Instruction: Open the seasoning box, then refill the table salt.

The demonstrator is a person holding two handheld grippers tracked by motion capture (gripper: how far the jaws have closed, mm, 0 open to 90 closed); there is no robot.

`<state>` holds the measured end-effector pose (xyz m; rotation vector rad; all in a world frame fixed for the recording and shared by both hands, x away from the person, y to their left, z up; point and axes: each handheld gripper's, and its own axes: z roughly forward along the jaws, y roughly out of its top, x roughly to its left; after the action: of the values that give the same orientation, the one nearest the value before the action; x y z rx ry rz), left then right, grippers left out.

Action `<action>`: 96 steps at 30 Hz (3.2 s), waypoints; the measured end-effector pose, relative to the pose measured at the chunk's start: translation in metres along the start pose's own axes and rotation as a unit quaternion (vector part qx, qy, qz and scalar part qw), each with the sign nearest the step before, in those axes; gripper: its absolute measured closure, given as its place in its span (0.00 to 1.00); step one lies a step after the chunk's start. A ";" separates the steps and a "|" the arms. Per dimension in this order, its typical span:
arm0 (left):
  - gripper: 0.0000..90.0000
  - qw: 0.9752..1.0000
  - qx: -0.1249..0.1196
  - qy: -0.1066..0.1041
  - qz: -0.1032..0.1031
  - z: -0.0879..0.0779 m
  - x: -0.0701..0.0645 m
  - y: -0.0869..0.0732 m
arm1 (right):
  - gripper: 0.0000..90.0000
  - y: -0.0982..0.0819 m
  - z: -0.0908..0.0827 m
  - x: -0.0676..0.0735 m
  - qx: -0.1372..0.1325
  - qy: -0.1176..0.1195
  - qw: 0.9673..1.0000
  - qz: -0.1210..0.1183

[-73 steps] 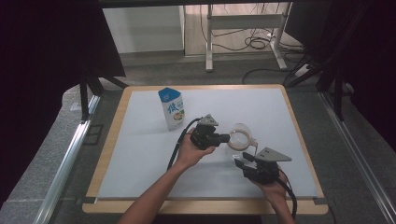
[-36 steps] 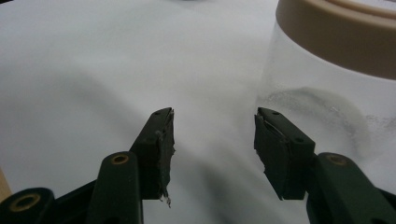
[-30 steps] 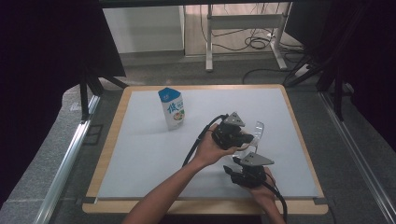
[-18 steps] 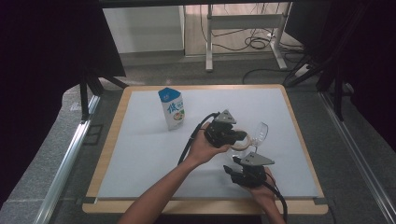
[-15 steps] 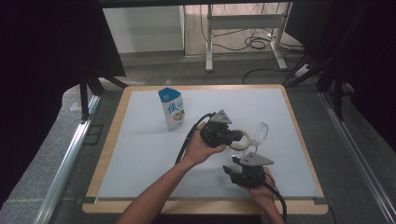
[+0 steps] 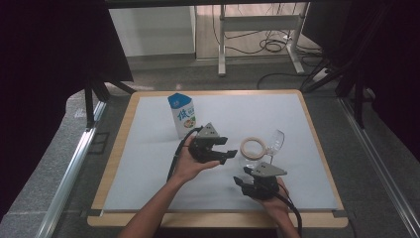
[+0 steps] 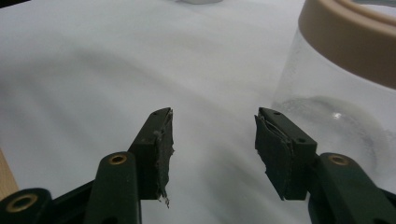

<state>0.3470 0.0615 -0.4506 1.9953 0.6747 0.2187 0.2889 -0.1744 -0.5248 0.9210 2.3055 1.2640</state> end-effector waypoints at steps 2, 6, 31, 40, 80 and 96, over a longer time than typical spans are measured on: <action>0.39 1.000 0.002 0.003 -0.001 -0.004 0.004 -0.008 | 0.52 0.000 0.001 0.001 0.001 0.001 1.000 -0.001; 0.37 1.000 0.004 0.020 -0.008 -0.013 0.010 -0.022 | 0.52 0.001 0.003 0.002 0.001 0.003 1.000 -0.002; 0.37 0.994 -0.006 0.087 -0.064 -0.055 0.043 -0.078 | 0.52 0.005 0.008 0.005 -0.003 0.002 1.000 0.002; 0.37 0.991 -0.011 0.119 -0.066 -0.070 0.057 -0.077 | 0.51 0.008 0.009 0.007 -0.003 0.005 1.000 -0.004; 0.49 0.976 -0.044 0.183 -0.109 -0.071 0.142 -0.036 | 0.51 0.007 0.011 0.007 0.000 0.005 1.000 -0.005; 0.66 0.977 -0.056 0.175 -0.110 -0.059 0.161 -0.018 | 0.51 0.006 0.012 0.007 0.004 0.005 1.000 -0.007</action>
<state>0.4494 0.2002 -0.4567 1.7726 1.0756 0.4705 0.2929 -0.1601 -0.5265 0.9020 2.3234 1.2577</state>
